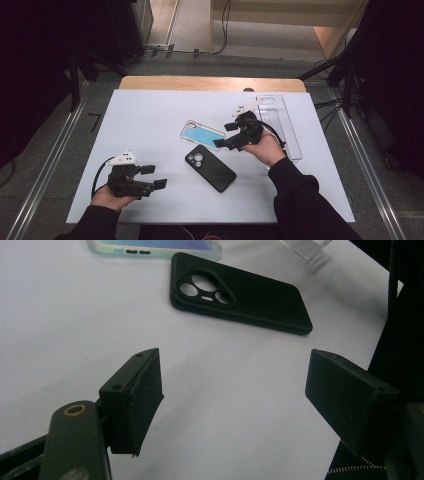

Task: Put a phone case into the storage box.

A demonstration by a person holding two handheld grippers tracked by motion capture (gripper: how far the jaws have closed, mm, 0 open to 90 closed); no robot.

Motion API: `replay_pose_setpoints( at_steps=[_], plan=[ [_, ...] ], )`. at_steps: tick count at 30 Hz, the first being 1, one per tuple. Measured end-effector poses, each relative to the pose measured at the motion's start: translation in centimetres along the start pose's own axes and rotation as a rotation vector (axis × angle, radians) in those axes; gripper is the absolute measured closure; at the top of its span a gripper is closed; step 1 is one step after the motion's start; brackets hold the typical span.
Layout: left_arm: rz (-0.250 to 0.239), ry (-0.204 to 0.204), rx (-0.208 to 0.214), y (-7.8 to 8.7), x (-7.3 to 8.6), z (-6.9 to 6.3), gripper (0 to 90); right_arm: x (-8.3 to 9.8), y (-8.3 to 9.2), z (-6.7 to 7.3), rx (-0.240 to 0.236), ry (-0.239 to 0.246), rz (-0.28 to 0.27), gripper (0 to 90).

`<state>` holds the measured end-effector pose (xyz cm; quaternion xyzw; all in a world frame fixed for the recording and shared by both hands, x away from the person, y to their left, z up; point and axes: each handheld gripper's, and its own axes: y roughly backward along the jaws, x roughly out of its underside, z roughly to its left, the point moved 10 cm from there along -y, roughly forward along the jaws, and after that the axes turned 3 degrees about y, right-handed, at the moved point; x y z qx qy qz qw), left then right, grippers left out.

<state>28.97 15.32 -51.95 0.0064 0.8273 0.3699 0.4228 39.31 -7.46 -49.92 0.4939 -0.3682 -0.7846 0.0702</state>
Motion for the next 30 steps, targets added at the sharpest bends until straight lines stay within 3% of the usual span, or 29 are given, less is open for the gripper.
replay_pose_setpoints(
  at_steps=[13, 22, 25, 27, 30],
  plan=[
    [0.003, 0.002, 0.005, 0.0, 0.1, 0.0, 23.2, -1.5, -3.0, -1.3, -0.003, 0.035, 0.017, 13.1],
    [0.003, 0.001, 0.009, 0.0, 0.1, 0.0, 23.2, -2.0, -4.3, -3.3, 0.004, 0.007, 0.041, 13.1],
    [0.004, 0.002, 0.010, 0.0, 0.1, 0.0, 23.2, -2.4, -4.6, -3.5, -0.003, -0.003, 0.023, 9.4],
    [0.004, 0.002, 0.011, 0.0, 0.1, 0.0, 23.2, -2.7, -5.0, -3.6, 0.003, 0.023, 0.011, 0.0],
    [0.002, 0.003, 0.011, 0.0, 0.0, 0.0, 23.2, -2.7, -5.4, -3.7, 0.012, 0.056, 0.016, 0.0]
  ],
)
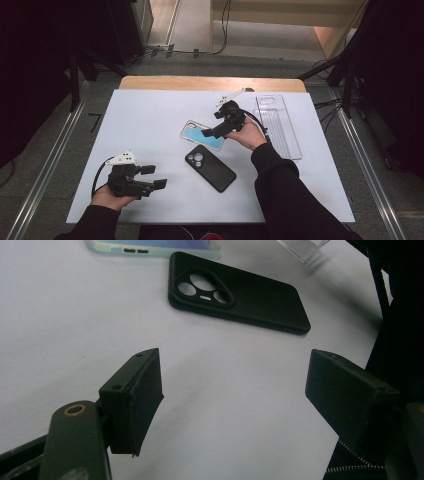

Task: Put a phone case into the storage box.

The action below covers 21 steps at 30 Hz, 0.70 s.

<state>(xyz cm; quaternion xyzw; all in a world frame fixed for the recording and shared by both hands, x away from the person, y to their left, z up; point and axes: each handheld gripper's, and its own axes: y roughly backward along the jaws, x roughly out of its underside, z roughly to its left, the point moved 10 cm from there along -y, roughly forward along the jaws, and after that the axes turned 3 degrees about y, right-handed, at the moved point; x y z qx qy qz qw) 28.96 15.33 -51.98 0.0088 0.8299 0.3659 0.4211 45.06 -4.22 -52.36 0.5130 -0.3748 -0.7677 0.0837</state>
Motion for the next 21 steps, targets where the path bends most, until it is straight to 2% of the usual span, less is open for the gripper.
replay_pose_setpoints(
  at_steps=[3, 7, 12, 13, 21],
  plan=[
    [-0.007, 0.000, -0.004, 0.1, -0.1, 0.1, 23.2, 0.5, -0.3, 0.0, 0.005, 0.021, 0.028, 0.0],
    [-0.006, 0.001, -0.004, 0.1, -0.1, 0.1, 23.2, 0.6, -0.5, -0.1, 0.020, 0.044, 0.027, 1.9],
    [-0.005, 0.000, -0.003, 0.1, -0.1, 0.1, 23.2, 0.9, -0.8, -0.3, 0.039, 0.046, 0.048, 4.0],
    [-0.005, 0.000, -0.003, 0.1, -0.1, 0.1, 23.2, 1.1, -0.9, -0.5, 0.057, 0.051, 0.059, 4.0],
    [-0.005, -0.001, -0.002, 0.1, -0.1, 0.0, 23.2, 1.8, -1.4, -0.3, 0.041, 0.047, 0.073, 4.1]
  ],
)
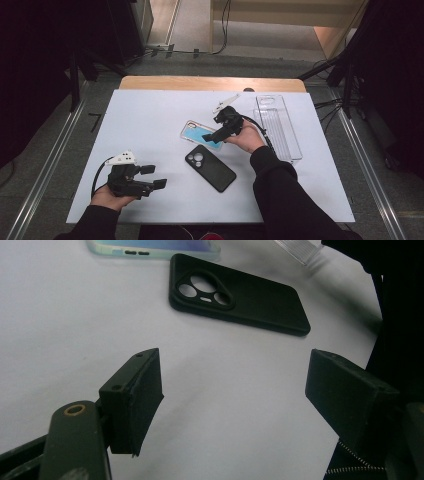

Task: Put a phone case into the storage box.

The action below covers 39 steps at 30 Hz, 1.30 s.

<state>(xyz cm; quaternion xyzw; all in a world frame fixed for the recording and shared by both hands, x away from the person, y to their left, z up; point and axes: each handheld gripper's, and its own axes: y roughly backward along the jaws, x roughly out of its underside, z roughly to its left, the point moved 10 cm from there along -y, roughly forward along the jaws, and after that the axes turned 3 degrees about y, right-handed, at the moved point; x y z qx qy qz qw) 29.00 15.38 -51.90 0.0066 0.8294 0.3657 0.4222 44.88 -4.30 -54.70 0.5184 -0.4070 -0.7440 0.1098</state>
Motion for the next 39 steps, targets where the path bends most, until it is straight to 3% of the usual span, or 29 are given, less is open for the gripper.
replay_pose_setpoints(
  at_steps=[12, 24, 39],
  plan=[
    [0.001, 0.000, 0.001, 0.0, 0.0, 0.0, 23.2, 1.1, -1.1, -0.3, -0.009, -0.009, 0.009, 4.1],
    [-0.001, -0.001, 0.002, 0.0, 0.0, 0.0, 23.2, 2.5, -2.1, -0.7, 0.017, 0.001, 0.076, 4.7],
    [-0.001, -0.001, 0.000, 0.0, 0.0, 0.0, 23.3, 3.2, -2.5, -0.6, 0.068, 0.072, 0.100, 8.1]
  ],
)
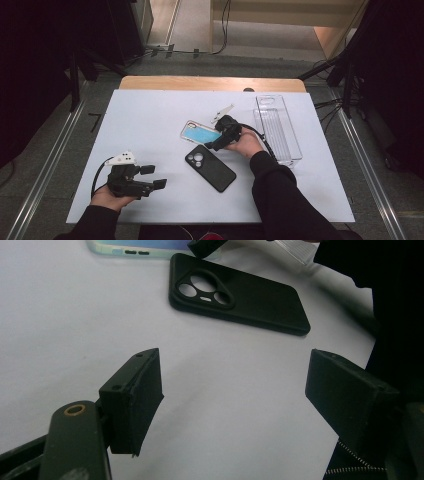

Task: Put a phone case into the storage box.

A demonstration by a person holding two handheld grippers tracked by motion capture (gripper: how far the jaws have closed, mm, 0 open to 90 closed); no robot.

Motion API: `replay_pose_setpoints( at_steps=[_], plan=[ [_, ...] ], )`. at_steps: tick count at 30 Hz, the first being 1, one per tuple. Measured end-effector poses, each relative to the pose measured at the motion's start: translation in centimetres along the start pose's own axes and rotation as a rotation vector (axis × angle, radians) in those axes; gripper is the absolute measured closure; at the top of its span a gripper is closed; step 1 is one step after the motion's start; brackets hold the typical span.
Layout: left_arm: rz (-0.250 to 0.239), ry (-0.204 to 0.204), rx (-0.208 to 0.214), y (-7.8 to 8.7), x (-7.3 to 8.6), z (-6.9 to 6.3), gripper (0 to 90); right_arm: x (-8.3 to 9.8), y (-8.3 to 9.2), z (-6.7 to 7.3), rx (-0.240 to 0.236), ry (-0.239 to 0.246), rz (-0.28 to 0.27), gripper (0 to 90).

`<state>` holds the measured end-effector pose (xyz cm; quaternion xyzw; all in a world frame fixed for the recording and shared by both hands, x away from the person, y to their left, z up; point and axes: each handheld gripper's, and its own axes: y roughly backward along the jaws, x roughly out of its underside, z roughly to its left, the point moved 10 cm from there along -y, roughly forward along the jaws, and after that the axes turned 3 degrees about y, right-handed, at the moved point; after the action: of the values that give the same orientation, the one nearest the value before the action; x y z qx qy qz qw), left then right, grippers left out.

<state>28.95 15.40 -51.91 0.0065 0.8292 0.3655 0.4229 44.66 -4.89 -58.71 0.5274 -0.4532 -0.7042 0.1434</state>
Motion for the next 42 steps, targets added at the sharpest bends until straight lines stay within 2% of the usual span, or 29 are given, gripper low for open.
replay_pose_setpoints(
  at_steps=[7, 18, 34, 42],
  plan=[
    [0.002, 0.000, 0.001, -0.01, 0.02, -0.02, 23.3, 0.21, -0.06, -0.01, 0.044, 0.049, -0.018, 12.0],
    [0.001, 0.000, 0.001, -0.01, 0.02, -0.06, 23.2, 0.26, -0.01, 0.10, 0.041, 0.062, -0.036, 14.0],
    [-0.002, 0.003, 0.000, 0.03, 0.00, 0.00, 23.3, 0.27, 0.15, 0.17, 0.036, 0.040, -0.031, 14.9],
    [-0.003, 0.005, -0.001, 0.01, -0.02, 0.02, 23.3, -0.34, 0.88, -0.02, 0.034, 0.008, -0.071, 15.0]
  ],
)
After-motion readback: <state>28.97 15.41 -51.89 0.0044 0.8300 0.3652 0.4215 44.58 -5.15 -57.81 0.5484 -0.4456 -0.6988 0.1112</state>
